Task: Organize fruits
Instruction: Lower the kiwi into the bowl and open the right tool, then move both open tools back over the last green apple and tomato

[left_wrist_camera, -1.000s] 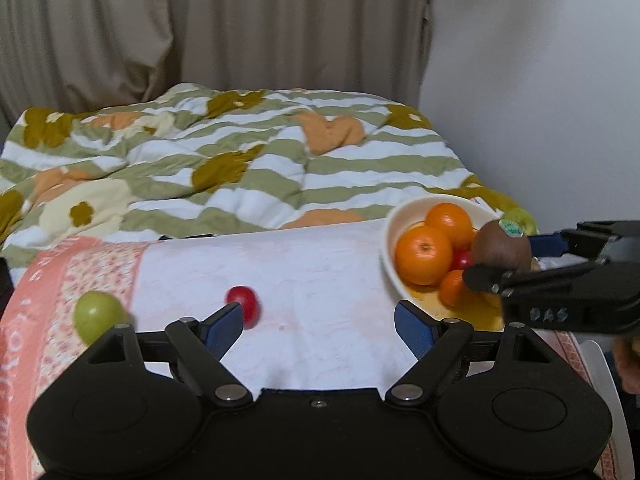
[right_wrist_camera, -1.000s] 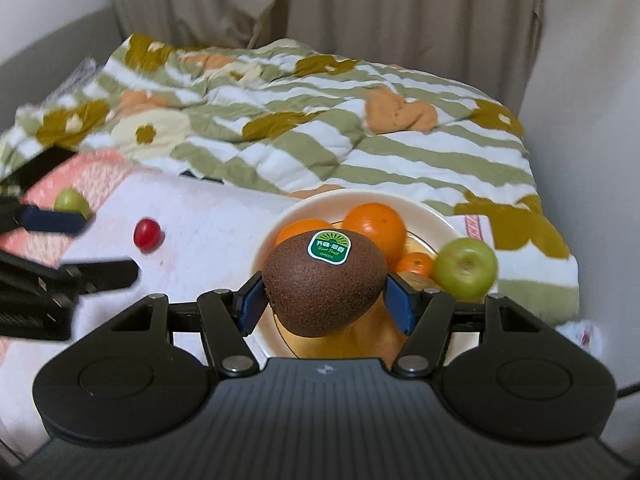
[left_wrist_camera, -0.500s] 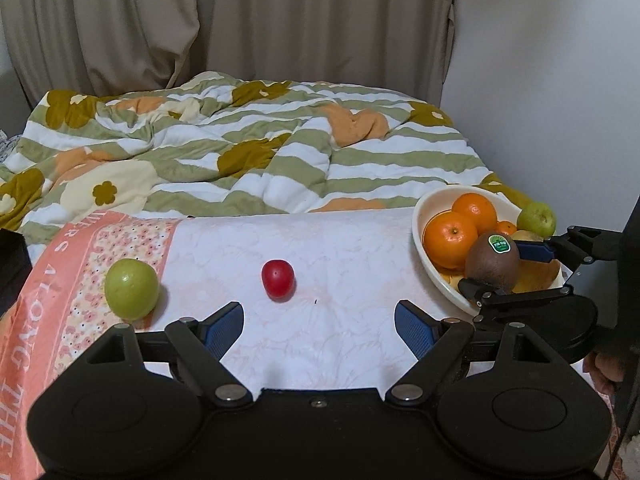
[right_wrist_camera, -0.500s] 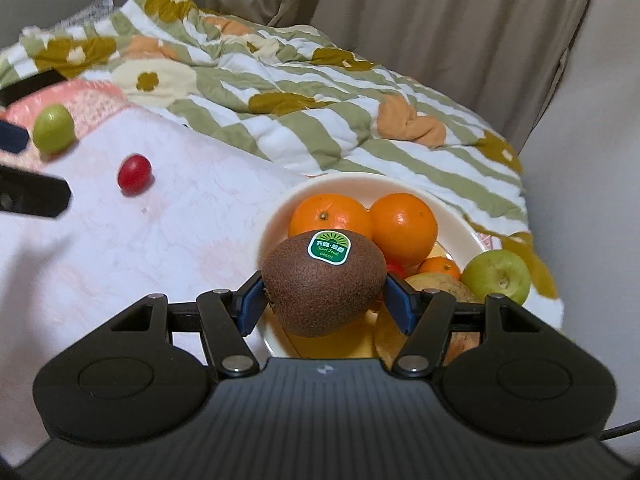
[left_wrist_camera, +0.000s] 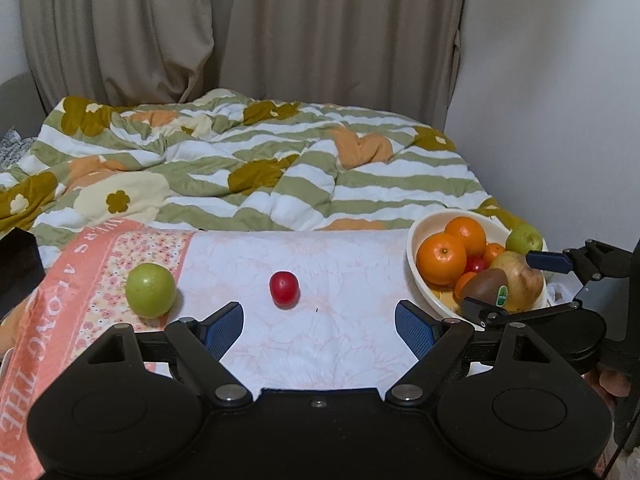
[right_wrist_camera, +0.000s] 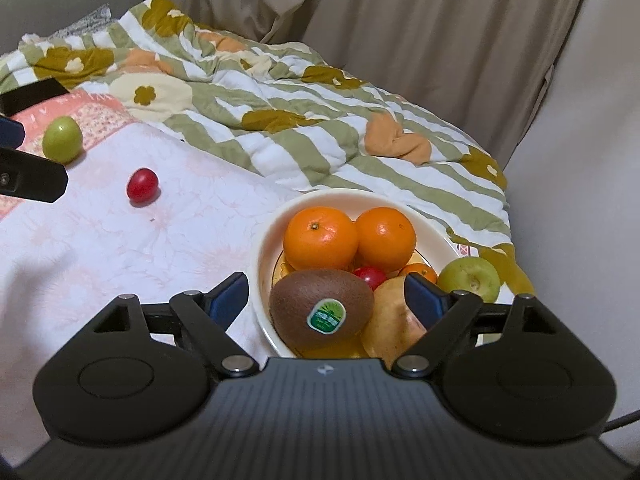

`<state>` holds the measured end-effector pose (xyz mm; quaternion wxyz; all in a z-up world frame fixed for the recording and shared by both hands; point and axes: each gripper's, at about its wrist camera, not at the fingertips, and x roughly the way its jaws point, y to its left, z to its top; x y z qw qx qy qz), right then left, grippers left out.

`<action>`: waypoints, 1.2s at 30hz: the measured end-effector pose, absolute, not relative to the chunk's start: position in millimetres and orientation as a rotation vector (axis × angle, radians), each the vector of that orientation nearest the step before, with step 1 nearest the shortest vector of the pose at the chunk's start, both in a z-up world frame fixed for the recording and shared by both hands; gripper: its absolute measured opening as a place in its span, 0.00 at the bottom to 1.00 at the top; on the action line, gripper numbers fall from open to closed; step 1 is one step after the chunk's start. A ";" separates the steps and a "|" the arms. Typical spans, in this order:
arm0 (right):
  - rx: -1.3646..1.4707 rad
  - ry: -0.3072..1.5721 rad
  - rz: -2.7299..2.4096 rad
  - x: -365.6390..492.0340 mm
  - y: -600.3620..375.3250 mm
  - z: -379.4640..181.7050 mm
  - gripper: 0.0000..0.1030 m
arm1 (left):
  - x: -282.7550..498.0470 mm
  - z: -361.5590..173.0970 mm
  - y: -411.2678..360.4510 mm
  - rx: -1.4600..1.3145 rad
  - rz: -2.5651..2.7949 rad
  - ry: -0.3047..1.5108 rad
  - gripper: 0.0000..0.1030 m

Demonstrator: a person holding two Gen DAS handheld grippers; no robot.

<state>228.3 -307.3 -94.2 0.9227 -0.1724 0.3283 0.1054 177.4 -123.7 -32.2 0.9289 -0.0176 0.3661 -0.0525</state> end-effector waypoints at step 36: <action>-0.013 0.791 0.208 226.1 -198.4 -23.6 1.00 | 183.7 -17.6 44.0 0.052 -0.034 0.753 0.98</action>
